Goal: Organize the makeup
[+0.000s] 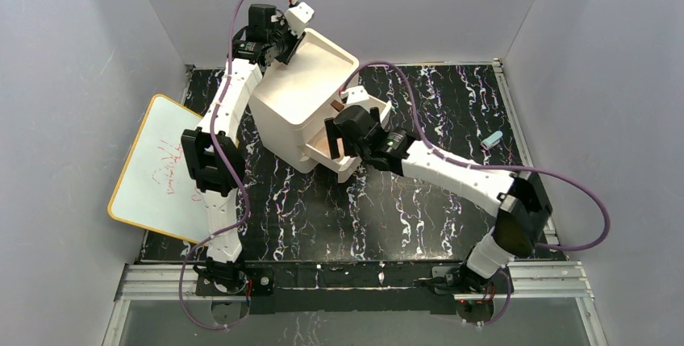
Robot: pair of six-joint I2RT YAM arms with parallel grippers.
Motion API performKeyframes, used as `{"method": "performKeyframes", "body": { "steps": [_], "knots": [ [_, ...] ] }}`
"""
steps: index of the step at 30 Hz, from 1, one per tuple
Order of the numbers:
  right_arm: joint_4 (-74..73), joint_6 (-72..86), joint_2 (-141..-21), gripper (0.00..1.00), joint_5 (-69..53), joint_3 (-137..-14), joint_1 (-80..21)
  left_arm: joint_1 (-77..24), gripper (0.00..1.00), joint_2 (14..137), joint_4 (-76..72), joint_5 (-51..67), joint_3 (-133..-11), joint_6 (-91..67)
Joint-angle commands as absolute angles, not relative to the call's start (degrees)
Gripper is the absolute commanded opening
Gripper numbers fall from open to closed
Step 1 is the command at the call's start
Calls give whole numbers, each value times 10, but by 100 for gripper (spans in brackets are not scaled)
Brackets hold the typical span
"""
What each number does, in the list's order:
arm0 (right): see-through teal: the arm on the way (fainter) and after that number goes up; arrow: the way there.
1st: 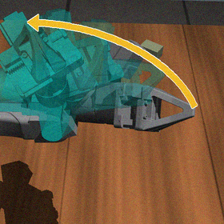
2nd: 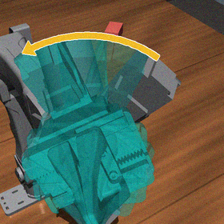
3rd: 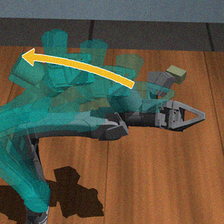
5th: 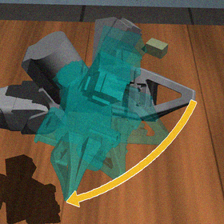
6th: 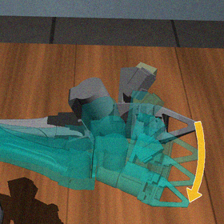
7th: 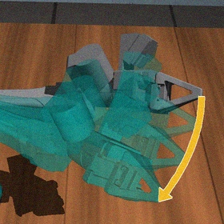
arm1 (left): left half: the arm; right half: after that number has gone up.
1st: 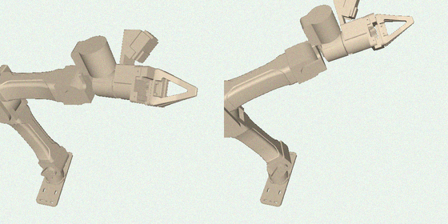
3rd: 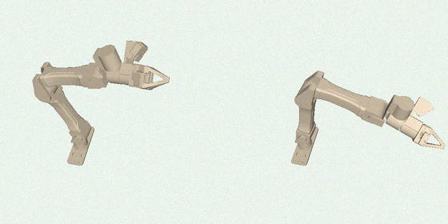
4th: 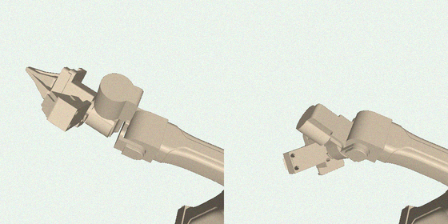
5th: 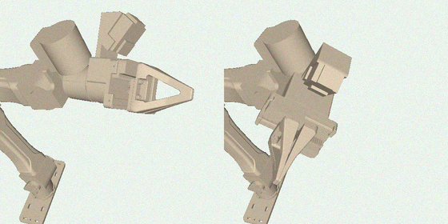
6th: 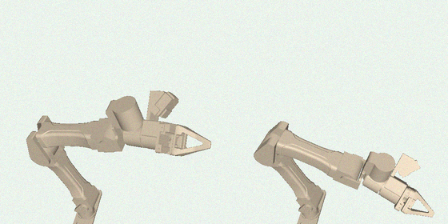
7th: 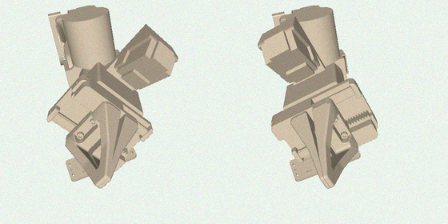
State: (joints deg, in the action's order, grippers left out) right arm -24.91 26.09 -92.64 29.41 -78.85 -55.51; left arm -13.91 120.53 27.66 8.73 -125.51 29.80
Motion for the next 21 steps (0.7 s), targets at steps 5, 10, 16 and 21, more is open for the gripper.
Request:
{"method": "performKeyframes", "body": {
  "steps": [5,10,16,21],
  "knots": [
    [47,61,-676,99,337,-612,-554,-176,0,1236,390,92,-1216,318],
    [23,-116,-640,99,243,-528,-538,-175,0,1237,391,95,-1219,317],
    [-7,-113,-611,99,-14,-456,-456,-177,0,1238,394,95,-1221,317],
    [-65,-115,-632,99,-102,-478,-388,-177,0,1236,392,96,-1219,318]
  ]
}}
